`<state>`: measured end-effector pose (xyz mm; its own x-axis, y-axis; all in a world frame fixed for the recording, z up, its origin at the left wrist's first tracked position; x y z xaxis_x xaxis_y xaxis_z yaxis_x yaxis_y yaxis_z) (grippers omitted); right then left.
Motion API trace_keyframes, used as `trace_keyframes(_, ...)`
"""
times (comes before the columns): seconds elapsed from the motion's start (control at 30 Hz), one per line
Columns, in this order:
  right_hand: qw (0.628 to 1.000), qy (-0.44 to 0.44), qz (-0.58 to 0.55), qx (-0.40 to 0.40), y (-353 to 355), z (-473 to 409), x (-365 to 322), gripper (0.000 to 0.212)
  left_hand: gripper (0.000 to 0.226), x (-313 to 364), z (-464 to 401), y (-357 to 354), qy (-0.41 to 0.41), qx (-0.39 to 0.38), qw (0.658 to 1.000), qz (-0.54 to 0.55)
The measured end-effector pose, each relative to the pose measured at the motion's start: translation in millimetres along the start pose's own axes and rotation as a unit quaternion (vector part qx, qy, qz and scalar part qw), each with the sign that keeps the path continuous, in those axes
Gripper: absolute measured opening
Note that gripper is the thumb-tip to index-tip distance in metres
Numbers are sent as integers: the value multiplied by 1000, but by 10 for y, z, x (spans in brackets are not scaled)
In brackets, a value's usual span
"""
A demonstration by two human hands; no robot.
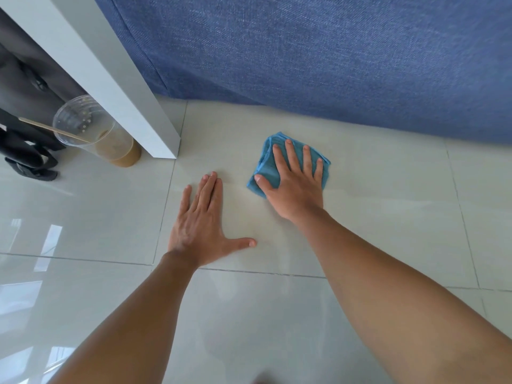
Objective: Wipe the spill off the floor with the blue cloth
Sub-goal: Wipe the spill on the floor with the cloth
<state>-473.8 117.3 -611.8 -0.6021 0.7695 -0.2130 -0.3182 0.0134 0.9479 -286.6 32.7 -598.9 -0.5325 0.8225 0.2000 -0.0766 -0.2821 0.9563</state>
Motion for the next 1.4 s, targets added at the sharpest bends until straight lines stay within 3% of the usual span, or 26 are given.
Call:
trace_keyframes(0.07,1000,6,10,-7,20,129,124,83,149,7,1,5,-2,0,1000,1)
trace_keyframes(0.23,985,139,93,-47,27,665,619,84,149,13,0,13,-2,2,1000,3)
trace_keyframes(0.37,994,15,100,-30,158,568,1066,86,148,17,21,36,5,4,1000,5)
trace_keyframes(0.53,992,-120,15,-29,66,149,580,87,147,37,14,47,1,9,1000,2)
trace_keyframes(0.6,996,-84,8,-19,8,236,319,87,147,32,18,35,1,13,1000,2)
trace_keyframes(0.67,1000,6,20,-9,-32,543,231,86,147,26,15,28,-1,15,1000,1)
trace_keyframes(0.77,996,67,57,1,-36,963,608,84,146,33,22,31,0,13,1000,-4)
trace_keyframes(0.9,994,-76,72,14,128,832,1316,86,146,61,16,40,1,12,1000,-2)
trace_keyframes(1.03,983,-185,1,1,146,273,970,87,147,65,27,23,2,7,1000,2)
trace_keyframes(1.1,991,-132,-4,2,63,221,529,89,147,54,25,17,5,9,1000,5)
trace_keyframes(1.17,1000,-23,12,3,-21,441,242,87,148,39,25,19,4,8,1000,0)
trace_keyframes(1.27,996,79,49,-10,-42,813,506,84,147,16,29,30,6,14,1000,0)
trace_keyframes(1.3,996,58,60,-7,-3,838,715,84,147,20,24,31,4,11,1000,-1)
trace_keyframes(1.4,992,-115,44,13,163,576,1168,86,147,30,4,28,3,12,1000,0)
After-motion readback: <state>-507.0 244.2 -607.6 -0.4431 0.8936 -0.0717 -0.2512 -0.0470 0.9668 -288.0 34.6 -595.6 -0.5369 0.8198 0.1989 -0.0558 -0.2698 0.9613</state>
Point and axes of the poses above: each hand's wrist, its own z-axis away from the middle knuckle, its own y-axis out of the back of the hand, x = y × z, the point moved 4 cm from there along -z, towards the middle knuckle, and after that the axes turned 5 degrees about -y, right-handed, at the moved point
